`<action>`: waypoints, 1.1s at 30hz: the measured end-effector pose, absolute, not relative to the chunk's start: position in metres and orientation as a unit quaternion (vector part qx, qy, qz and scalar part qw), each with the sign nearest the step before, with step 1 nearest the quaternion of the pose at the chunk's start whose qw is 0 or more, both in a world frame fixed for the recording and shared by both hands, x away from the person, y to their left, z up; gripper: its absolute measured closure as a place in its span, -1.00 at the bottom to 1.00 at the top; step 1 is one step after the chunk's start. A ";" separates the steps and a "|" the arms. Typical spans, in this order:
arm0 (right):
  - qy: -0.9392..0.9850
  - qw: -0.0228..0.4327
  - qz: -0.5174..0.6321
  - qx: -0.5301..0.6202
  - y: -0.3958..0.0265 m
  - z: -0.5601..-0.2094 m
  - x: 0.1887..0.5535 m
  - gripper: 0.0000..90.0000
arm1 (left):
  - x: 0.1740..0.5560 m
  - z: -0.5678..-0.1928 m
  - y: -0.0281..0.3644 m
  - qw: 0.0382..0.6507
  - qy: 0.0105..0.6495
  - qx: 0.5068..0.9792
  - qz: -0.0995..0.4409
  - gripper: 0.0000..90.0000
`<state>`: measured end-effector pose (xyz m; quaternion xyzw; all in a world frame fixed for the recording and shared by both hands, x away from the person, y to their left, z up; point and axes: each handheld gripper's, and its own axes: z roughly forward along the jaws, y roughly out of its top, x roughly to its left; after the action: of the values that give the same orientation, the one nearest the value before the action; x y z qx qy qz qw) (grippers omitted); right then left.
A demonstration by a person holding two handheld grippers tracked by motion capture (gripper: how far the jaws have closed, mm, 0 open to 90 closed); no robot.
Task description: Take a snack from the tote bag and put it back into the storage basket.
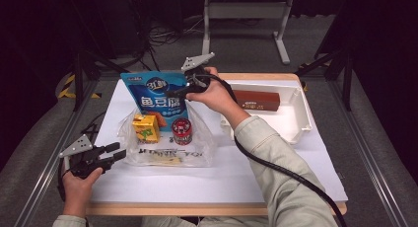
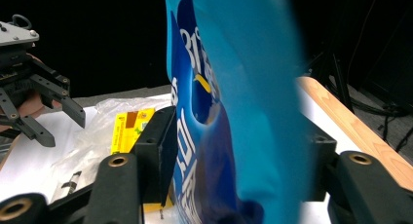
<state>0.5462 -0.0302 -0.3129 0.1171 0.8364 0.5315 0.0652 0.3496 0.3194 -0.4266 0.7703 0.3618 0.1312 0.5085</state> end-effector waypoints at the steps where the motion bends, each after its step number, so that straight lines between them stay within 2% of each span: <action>1: 0.836 0.065 0.533 0.116 -0.029 -0.313 0.546 0.02 | 0.350 -0.427 0.319 0.509 0.361 0.770 0.131 0.19; 5: 0.835 0.065 0.535 0.112 -0.025 -0.314 0.546 0.14 | 0.349 -0.427 0.320 0.509 0.362 0.770 0.132 0.20; 8: 0.839 0.076 0.528 0.107 -0.024 -0.313 0.545 0.39 | 0.349 -0.427 0.320 0.508 0.364 0.770 0.131 0.20; 9: 0.839 0.076 0.528 0.107 -0.024 -0.313 0.545 0.39 | 0.349 -0.428 0.322 0.509 0.365 0.768 0.132 0.20; 11: 0.842 0.085 0.522 0.103 -0.025 -0.312 0.543 0.58 | 0.348 -0.428 0.323 0.511 0.367 0.766 0.132 0.20; 19: 0.854 0.108 0.502 0.083 -0.020 -0.309 0.535 0.89 | 0.349 -0.428 0.322 0.510 0.366 0.767 0.132 0.20; 24: 0.859 0.108 0.494 0.078 -0.015 -0.305 0.528 0.99 | 0.350 -0.428 0.321 0.512 0.366 0.766 0.130 0.20; 33: 0.854 0.114 0.501 0.079 -0.013 -0.293 0.523 0.99 | 0.351 -0.429 0.321 0.510 0.366 0.768 0.128 0.20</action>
<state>0.5231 -0.0133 -0.2927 0.0789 0.8541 0.5015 0.1136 0.3509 0.3209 -0.4291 0.7679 0.3657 0.1280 0.5100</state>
